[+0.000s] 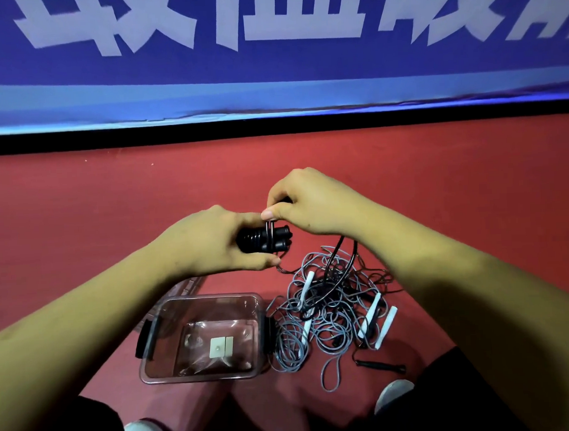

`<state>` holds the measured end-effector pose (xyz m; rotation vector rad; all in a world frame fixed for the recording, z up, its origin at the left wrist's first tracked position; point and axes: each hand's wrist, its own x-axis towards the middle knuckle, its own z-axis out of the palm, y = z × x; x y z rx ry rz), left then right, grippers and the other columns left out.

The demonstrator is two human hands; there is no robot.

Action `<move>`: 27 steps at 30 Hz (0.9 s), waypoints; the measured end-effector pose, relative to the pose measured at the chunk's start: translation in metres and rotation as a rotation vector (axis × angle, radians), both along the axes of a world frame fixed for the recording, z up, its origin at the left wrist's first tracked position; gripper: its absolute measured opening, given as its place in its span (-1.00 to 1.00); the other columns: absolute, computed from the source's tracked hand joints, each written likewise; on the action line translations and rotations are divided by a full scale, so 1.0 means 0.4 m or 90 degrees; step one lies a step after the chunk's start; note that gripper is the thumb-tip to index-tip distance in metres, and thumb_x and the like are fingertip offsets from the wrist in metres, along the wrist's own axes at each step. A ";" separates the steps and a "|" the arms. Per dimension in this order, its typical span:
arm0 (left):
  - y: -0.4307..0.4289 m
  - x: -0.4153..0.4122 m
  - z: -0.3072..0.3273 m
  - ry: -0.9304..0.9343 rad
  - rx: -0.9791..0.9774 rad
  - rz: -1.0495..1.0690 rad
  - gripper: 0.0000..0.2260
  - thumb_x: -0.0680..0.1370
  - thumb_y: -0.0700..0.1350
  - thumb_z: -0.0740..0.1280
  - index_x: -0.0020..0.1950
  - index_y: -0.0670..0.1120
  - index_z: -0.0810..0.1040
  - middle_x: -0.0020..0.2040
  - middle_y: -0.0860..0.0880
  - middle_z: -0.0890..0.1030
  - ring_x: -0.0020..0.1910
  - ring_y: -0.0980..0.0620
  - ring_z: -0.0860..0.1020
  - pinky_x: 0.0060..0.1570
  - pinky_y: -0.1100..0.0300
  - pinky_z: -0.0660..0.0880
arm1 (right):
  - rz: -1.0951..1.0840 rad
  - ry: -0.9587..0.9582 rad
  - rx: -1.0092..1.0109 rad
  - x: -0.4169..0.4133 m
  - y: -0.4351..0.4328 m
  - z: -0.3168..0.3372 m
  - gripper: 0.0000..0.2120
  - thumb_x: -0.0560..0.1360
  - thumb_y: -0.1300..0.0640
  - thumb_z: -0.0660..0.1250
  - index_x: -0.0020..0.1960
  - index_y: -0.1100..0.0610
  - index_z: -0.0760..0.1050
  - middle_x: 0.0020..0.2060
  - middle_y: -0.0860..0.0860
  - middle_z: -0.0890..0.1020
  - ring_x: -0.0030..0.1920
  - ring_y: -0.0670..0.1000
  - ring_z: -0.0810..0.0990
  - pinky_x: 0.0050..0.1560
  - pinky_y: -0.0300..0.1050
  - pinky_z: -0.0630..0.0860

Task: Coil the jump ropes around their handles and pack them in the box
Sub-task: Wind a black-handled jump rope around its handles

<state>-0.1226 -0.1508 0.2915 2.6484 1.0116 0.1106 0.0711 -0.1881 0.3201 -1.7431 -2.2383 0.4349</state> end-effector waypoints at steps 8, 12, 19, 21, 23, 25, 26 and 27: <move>-0.025 0.000 0.006 -0.115 -0.125 -0.026 -0.71 0.43 0.32 0.33 -0.08 0.12 0.53 -0.45 0.17 0.51 -0.52 0.14 0.47 -0.47 0.37 0.25 | -0.009 0.224 -0.080 0.041 0.019 -0.012 -0.77 0.45 -0.06 0.47 -0.19 0.11 0.66 -0.53 -0.10 0.44 -0.50 -0.15 0.32 -0.40 -0.24 0.27; -0.036 0.002 0.009 -0.172 -0.133 -0.010 -0.63 0.45 0.25 0.38 0.08 0.09 0.36 -0.36 0.12 0.60 -0.49 0.10 0.47 -0.46 0.26 0.32 | -0.016 0.298 -0.159 0.053 0.023 -0.033 -0.75 0.45 -0.07 0.45 -0.19 0.13 0.65 -0.42 0.10 0.54 -0.39 0.01 0.42 -0.30 -0.13 0.34; -0.049 0.001 0.059 -0.476 -0.397 0.066 -0.82 0.58 -0.15 0.36 0.17 -0.09 0.56 -0.27 -0.19 0.58 -0.42 -0.02 0.52 -0.46 0.26 0.45 | -0.064 0.503 -0.281 0.034 0.044 -0.082 -0.80 0.58 0.22 0.28 -0.21 0.18 0.58 -0.39 0.11 0.47 -0.44 0.00 0.41 -0.39 -0.13 0.38; -0.038 0.001 0.063 -0.527 -0.477 0.157 -0.84 0.60 -0.17 0.31 0.14 -0.19 0.56 -0.25 -0.22 0.56 -0.44 -0.07 0.51 -0.49 0.23 0.45 | -0.058 0.511 -0.309 0.011 0.043 -0.091 -0.70 0.64 0.05 0.21 -0.24 0.10 0.51 -0.40 0.04 0.45 -0.41 -0.01 0.41 -0.36 -0.13 0.38; -0.022 -0.006 0.064 -0.549 -0.549 0.222 -0.82 0.59 -0.12 0.32 0.13 -0.18 0.56 -0.21 -0.24 0.56 -0.41 -0.11 0.53 -0.47 0.20 0.48 | -0.056 0.495 -0.332 -0.008 0.040 -0.093 -0.70 0.67 0.04 0.12 -0.17 0.11 0.46 -0.41 -0.01 0.41 -0.41 -0.03 0.37 -0.35 -0.13 0.36; -0.003 -0.017 0.058 -0.550 -0.616 0.263 -0.81 0.54 -0.05 0.36 0.09 -0.11 0.55 -0.19 -0.22 0.58 -0.36 -0.16 0.57 -0.38 0.14 0.52 | -0.052 0.438 -0.328 -0.018 0.035 -0.089 -0.72 0.68 0.08 0.09 -0.12 0.15 0.45 -0.41 -0.02 0.38 -0.43 -0.05 0.33 -0.38 -0.15 0.32; 0.006 -0.022 0.052 -0.547 -0.644 0.280 -0.80 0.50 -0.01 0.37 0.06 -0.07 0.54 -0.19 -0.21 0.59 -0.34 -0.18 0.58 -0.31 0.10 0.54 | -0.048 0.383 -0.317 -0.018 0.031 -0.083 -0.73 0.68 0.09 0.11 -0.09 0.17 0.47 -0.41 -0.02 0.38 -0.44 -0.05 0.32 -0.39 -0.16 0.31; 0.014 -0.027 0.047 -0.545 -0.665 0.293 -0.79 0.47 0.00 0.39 0.03 -0.06 0.53 -0.20 -0.20 0.59 -0.31 -0.20 0.60 -0.23 0.05 0.54 | -0.044 0.313 -0.296 -0.017 0.026 -0.073 -0.74 0.67 0.09 0.13 -0.06 0.18 0.50 -0.41 -0.02 0.40 -0.45 -0.06 0.33 -0.39 -0.17 0.30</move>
